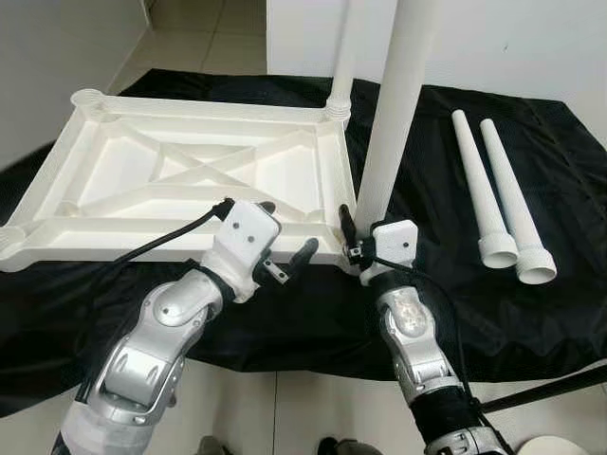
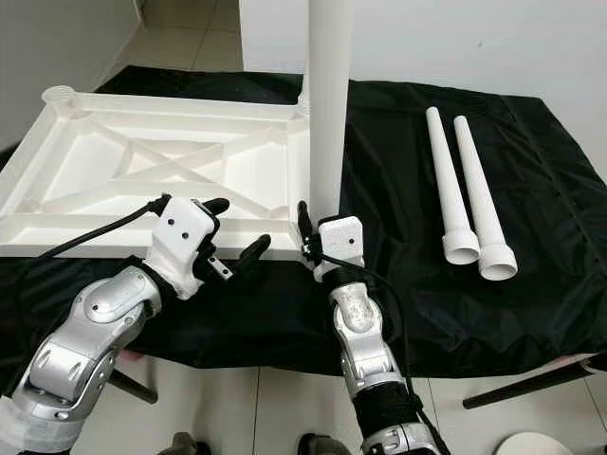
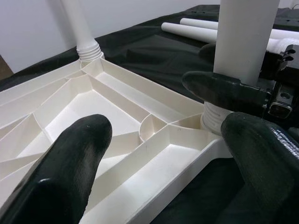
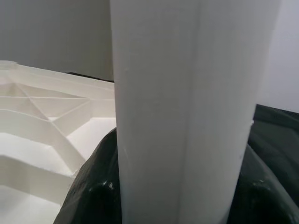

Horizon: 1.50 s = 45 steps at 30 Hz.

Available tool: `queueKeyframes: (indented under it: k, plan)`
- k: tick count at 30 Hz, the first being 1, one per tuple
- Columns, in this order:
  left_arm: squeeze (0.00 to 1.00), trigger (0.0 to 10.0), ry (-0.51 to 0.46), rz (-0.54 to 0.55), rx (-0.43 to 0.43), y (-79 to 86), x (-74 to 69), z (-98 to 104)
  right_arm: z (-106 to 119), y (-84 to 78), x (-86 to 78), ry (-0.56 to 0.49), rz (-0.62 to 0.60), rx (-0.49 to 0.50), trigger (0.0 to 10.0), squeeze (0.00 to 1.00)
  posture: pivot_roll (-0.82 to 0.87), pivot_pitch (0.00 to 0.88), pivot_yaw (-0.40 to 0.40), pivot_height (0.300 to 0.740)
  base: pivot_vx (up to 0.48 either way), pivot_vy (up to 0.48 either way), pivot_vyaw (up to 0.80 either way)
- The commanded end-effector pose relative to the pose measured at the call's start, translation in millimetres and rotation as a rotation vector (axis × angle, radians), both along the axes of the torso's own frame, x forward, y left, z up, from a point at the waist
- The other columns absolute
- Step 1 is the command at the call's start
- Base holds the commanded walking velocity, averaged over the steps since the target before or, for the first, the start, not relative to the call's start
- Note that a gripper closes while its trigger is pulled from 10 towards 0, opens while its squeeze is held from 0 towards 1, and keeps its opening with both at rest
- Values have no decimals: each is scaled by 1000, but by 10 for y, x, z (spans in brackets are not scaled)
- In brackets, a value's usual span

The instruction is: Building children table

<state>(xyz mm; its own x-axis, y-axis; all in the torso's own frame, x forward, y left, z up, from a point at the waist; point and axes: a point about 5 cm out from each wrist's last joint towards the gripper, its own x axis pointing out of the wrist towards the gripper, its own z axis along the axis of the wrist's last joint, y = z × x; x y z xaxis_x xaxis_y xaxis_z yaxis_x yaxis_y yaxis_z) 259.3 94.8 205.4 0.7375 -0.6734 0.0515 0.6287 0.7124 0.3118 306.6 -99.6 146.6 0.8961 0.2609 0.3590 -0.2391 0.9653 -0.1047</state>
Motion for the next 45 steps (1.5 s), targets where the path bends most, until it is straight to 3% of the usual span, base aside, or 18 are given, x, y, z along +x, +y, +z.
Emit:
queueKeyframes:
  k: [1,10,15,25,30,33,40,45]
  plan:
    - [0,10000,5,-14,19,-13,7,-26,-321,-11,-37,175,26,21,10000,0,-9,105,-17,740,0,0,0]
    - [0,10000,5,-15,24,-8,5,-28,-311,-64,5,163,16,31,10000,0,-8,107,-12,740,0,0,0]
    - [0,10000,4,-17,21,3,8,-9,-101,-126,14,60,69,26,10000,0,-10,117,-3,740,0,0,0]
    - [0,10000,0,-25,23,-7,17,5,-187,-189,32,97,55,31,10000,0,-11,123,0,740,0,0,0]
    - [0,10000,2,-20,23,-2,17,7,-364,-241,-6,153,43,7,10000,0,-10,133,5,740,0,0,0]
    - [0,10000,2,-19,23,4,20,9,-391,-281,95,237,-11,-23,10000,0,-10,134,6,740,0,0,0]
    - [0,10000,0,-22,21,-4,29,19,-352,-250,181,301,-4,10,10000,0,-13,133,8,740,0,0,0]
    - [0,10000,0,-22,21,-11,32,18,-301,-236,198,283,-11,21,10000,0,-12,135,2,740,0,0,0]
